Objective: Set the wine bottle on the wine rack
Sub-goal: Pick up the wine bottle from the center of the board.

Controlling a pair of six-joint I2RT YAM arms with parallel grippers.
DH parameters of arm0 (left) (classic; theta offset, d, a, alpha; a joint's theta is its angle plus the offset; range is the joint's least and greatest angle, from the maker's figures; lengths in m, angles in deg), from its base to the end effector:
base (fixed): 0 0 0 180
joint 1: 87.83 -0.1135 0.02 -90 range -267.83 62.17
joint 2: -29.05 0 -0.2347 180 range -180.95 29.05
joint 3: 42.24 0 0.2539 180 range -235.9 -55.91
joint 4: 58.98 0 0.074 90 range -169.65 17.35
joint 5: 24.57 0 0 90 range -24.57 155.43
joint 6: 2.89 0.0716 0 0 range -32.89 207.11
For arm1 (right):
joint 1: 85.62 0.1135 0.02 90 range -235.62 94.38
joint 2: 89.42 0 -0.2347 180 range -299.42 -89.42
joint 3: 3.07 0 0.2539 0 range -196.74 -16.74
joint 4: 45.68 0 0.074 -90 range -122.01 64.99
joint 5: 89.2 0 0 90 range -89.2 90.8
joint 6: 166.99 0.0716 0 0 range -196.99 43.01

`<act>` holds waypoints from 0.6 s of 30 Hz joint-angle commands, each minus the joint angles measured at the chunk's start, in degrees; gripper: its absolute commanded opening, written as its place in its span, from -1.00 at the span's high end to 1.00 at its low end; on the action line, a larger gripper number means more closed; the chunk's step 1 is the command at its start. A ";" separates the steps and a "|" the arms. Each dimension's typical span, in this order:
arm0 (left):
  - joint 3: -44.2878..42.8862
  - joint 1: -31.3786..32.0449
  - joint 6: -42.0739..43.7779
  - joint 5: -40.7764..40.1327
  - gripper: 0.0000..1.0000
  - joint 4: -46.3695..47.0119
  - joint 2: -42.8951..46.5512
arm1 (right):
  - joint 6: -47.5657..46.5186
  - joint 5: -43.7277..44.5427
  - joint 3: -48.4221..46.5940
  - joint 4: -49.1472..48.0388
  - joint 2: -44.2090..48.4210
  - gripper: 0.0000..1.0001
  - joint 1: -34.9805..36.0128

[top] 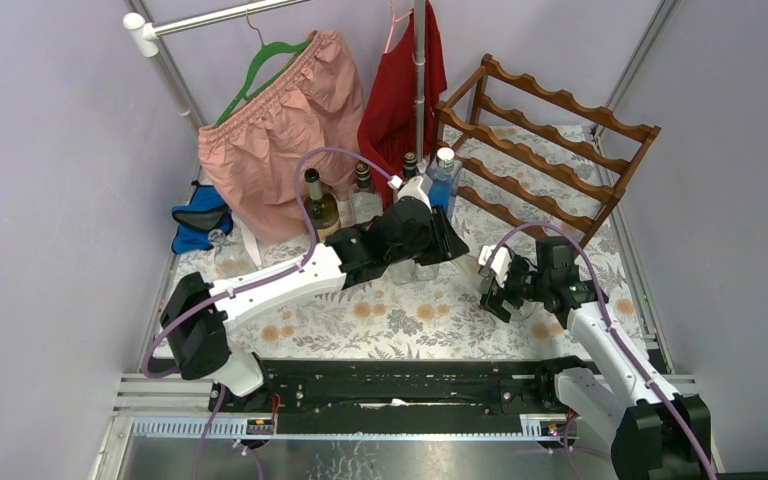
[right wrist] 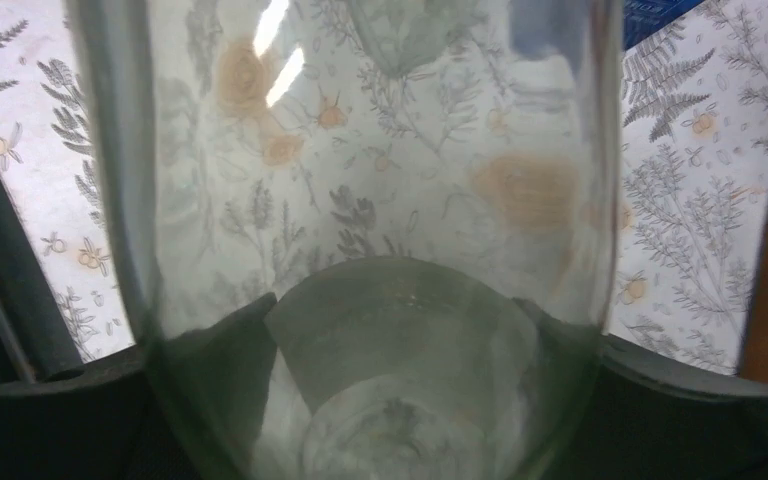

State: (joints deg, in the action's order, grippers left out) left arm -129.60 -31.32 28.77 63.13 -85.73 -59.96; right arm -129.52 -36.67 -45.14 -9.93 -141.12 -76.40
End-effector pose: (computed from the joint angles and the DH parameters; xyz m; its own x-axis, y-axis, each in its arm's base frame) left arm 0.2219 -0.3301 0.2716 -0.8305 -0.2862 -0.4780 0.2038 0.6425 -0.7387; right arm 0.2070 0.0777 0.1621 0.0083 -0.6368 -0.7710 -0.8916 0.3444 -0.2941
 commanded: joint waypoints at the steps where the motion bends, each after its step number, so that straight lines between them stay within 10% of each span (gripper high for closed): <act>1: -0.56 0.67 -6.35 5.66 1.00 17.51 5.03 | -1.71 -4.25 -0.49 -7.46 0.37 -0.69 0.10; 5: 1.70 0.62 -7.00 4.80 1.00 18.68 6.23 | -5.56 -5.98 0.45 -6.17 4.56 0.52 0.10; 7: 2.86 0.58 -7.53 5.01 1.00 19.46 6.60 | -7.47 -6.31 1.18 -5.08 7.03 0.77 0.08; 9: 3.56 0.34 -7.80 6.07 0.74 19.33 6.74 | -9.66 -6.73 0.85 -2.65 9.10 0.94 0.10; 13: 3.98 -0.61 -6.09 10.33 -0.43 16.32 8.63 | -15.62 -6.30 -2.00 5.36 11.67 1.00 0.10; 18: 8.22 -3.49 -3.30 22.37 -0.79 14.58 13.05 | -24.15 -7.00 -5.85 14.82 14.11 1.00 0.10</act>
State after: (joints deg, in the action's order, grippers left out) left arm -124.11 -32.44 25.03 73.73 -77.05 -51.68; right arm -143.07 -38.35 -44.29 0.63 -130.11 -76.60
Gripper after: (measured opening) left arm 0.872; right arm 0.910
